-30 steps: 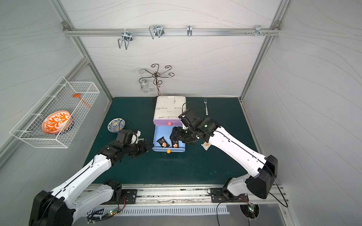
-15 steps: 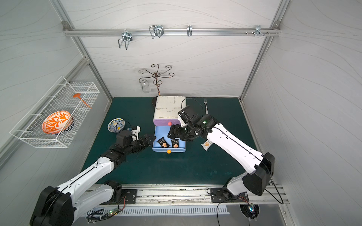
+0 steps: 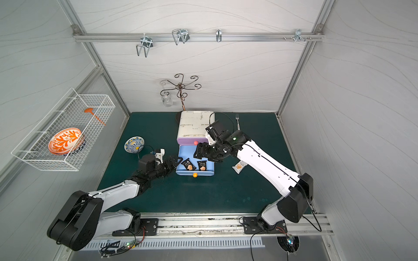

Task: Take the cookies out of the drawer
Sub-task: Pick up the cookie from the drawer.

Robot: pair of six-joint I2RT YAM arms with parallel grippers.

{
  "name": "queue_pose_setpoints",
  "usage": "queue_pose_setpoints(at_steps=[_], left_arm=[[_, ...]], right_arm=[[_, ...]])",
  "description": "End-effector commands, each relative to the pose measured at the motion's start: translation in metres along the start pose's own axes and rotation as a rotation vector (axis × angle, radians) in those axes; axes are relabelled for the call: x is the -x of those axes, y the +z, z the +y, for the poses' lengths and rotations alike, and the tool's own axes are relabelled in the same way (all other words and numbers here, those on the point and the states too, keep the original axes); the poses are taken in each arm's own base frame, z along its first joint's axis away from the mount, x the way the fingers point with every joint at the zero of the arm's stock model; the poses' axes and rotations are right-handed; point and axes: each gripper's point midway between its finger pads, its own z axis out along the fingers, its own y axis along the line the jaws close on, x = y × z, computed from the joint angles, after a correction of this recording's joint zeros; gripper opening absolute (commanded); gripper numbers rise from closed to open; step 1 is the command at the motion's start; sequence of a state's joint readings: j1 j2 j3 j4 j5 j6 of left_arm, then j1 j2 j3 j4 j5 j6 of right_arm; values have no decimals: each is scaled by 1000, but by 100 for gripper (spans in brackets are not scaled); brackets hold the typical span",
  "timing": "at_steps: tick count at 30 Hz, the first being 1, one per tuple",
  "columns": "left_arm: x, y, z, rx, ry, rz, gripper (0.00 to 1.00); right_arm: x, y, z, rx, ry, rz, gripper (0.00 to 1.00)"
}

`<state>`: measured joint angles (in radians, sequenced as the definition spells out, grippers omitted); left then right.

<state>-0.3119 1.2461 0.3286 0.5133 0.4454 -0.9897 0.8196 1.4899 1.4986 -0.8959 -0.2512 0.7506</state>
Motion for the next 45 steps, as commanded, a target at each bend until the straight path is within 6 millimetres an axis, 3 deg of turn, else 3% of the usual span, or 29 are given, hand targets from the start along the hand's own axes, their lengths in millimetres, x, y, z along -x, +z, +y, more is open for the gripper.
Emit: queue_pose_setpoints(at_steps=[1, 7, 16, 24, 38, 40, 45], left_arm=[[11, 1, -25, -111, 23, -29, 87], [9, 5, -23, -128, -9, -18, 84], [14, 2, -43, -159, 6, -5, 77], [17, -4, -55, -174, 32, -6, 67], [18, -2, -58, -163, 50, 3, 53], [19, -1, -59, -165, 56, 8, 54], [13, -1, -51, -151, 56, 25, 66]], right_arm=[[1, 4, 1, 4, -10, 23, 82], [-5, 16, -9, -44, 5, 68, 78], [-16, 31, -25, -134, 19, 132, 76], [-19, 44, -23, -217, -20, 171, 76], [-14, 57, -30, -292, -23, 182, 75], [-14, 60, -31, -297, -22, 186, 75], [-11, 64, -30, -291, -22, 183, 75]])
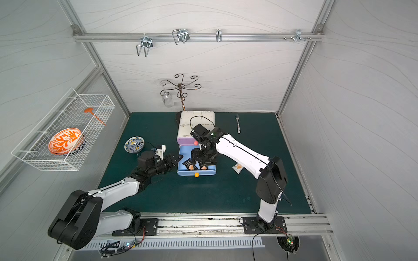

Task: Take the cookies out of the drawer
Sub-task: Pick up the cookie from the drawer.

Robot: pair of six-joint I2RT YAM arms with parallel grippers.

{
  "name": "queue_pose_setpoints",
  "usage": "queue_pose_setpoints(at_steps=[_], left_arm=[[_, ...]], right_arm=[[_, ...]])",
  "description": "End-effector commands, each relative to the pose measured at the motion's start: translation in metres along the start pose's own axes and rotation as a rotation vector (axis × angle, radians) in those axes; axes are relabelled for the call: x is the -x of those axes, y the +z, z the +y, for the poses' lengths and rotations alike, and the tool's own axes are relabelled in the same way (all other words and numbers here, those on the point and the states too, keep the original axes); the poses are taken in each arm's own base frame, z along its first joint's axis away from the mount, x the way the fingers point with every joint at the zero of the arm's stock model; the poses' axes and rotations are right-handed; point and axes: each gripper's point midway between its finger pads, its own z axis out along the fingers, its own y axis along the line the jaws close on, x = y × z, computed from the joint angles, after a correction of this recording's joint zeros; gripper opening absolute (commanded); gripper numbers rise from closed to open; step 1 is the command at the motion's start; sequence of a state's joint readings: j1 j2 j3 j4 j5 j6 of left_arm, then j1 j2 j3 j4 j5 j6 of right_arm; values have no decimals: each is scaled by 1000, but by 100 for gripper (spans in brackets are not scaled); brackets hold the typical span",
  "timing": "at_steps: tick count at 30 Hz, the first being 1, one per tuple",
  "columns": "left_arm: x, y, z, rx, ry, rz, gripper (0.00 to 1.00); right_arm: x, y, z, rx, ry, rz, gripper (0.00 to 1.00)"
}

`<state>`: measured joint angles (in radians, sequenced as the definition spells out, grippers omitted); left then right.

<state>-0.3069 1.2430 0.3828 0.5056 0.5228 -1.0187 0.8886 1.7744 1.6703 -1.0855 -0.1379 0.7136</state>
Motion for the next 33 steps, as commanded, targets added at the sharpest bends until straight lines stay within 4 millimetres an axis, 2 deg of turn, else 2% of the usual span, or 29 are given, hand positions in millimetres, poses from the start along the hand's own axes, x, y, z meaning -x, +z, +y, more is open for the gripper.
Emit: queue_pose_setpoints(at_steps=[1, 9, 18, 24, 33], left_arm=[[7, 0, -21, -69, 62, -11, 69], [-6, -7, 5, -43, 29, -31, 78], [-9, -7, 2, -103, -13, -63, 81], [-5, -5, 1, -111, -17, -78, 77], [0, 0, -10, -152, -18, -71, 62]], right_arm=[[-1, 1, -1, -23, -9, 10, 75], [0, 1, 3, -4, -14, 10, 76], [0, -1, 4, 3, -24, 4, 76], [-1, 0, 4, 5, -29, 2, 76], [-1, 2, 3, -1, -30, 7, 75]])
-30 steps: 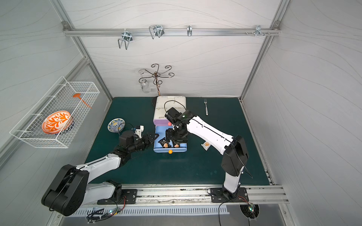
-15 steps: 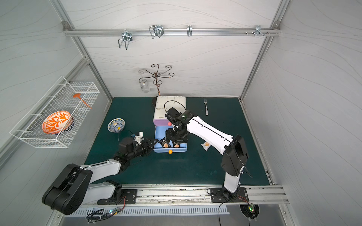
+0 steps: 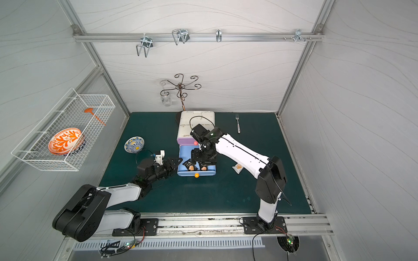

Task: Take the cookies out of the drawer
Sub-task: Pick up the cookie from the drawer.

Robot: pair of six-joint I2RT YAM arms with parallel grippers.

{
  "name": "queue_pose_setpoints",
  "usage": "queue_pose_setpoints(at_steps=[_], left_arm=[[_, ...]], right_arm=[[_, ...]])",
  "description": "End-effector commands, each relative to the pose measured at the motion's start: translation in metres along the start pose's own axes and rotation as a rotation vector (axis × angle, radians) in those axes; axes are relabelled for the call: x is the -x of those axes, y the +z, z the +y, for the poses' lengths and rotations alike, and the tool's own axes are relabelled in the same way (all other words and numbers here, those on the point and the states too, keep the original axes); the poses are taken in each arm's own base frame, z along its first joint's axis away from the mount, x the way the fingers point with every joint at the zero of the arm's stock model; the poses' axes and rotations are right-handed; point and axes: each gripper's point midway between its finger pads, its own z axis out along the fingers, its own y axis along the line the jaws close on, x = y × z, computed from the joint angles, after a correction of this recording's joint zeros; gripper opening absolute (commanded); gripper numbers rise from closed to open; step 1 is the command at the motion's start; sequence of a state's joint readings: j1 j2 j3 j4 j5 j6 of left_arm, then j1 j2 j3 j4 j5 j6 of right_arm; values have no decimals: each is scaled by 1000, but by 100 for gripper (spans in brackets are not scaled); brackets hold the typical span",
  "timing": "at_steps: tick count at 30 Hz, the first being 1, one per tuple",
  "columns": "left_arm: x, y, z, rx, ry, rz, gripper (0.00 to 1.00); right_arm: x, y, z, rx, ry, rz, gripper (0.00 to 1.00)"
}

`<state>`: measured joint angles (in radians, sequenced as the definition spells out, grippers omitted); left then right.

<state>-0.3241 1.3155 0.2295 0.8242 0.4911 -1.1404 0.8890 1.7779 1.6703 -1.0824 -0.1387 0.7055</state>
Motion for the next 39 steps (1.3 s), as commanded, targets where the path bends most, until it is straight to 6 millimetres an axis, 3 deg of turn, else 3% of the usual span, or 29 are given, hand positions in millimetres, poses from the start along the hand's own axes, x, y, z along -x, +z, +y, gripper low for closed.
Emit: queue_pose_setpoints(at_steps=[1, 8, 20, 30, 39], left_arm=[[9, 3, -29, -88, 52, -19, 60], [11, 4, -34, -87, 72, -12, 49], [16, 7, -41, -89, 88, -16, 40], [16, 6, -44, -84, 101, -12, 37], [17, 7, -42, -72, 99, -13, 37]], right_arm=[[-2, 1, 2, -1, -20, 8, 75], [-2, 7, -2, -27, -5, 24, 75], [3, 12, -13, -93, 25, 24, 76], [13, 11, -24, -183, 39, -27, 77], [25, 22, -37, -326, -18, -44, 77]])
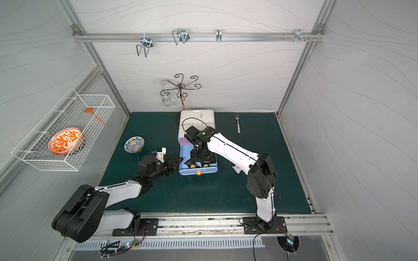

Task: Take the cookies out of the drawer
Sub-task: Pick up the cookie from the drawer.

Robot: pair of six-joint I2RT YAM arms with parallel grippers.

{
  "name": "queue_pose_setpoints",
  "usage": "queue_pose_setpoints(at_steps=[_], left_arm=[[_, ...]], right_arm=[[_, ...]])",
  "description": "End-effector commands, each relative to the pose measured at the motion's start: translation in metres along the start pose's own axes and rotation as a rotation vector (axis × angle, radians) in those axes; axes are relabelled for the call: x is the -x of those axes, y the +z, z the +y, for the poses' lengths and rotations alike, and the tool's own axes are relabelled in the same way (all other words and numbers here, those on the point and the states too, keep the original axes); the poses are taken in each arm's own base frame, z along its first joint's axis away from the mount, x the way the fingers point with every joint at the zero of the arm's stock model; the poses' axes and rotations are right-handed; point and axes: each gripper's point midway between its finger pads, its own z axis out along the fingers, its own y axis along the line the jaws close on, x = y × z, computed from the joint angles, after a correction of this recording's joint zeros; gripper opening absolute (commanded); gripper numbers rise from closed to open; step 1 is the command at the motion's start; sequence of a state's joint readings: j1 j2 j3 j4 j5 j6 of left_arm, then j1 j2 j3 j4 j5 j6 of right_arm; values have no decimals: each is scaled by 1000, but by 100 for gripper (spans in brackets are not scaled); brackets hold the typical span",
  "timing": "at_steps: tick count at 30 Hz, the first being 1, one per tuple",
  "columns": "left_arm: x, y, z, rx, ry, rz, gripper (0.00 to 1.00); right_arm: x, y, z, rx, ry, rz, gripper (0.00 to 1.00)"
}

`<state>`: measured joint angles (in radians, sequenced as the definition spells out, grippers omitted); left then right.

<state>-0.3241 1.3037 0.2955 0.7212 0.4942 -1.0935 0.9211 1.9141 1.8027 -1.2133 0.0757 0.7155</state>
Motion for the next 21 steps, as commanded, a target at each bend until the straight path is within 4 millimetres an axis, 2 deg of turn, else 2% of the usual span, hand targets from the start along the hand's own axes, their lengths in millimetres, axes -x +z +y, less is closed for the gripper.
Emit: queue_pose_setpoints(at_steps=[1, 5, 12, 21], left_arm=[[12, 1, -33, -89, 63, -27, 37], [15, 2, -35, -91, 61, -33, 38], [18, 3, -35, -81, 54, -45, 38], [25, 2, -32, -60, 36, -87, 37]], right_arm=[[10, 9, -12, -88, -16, -18, 77], [14, 12, -17, -140, -38, -29, 76], [12, 22, -11, -152, -44, -35, 74], [10, 30, -13, -151, -6, -75, 67]])
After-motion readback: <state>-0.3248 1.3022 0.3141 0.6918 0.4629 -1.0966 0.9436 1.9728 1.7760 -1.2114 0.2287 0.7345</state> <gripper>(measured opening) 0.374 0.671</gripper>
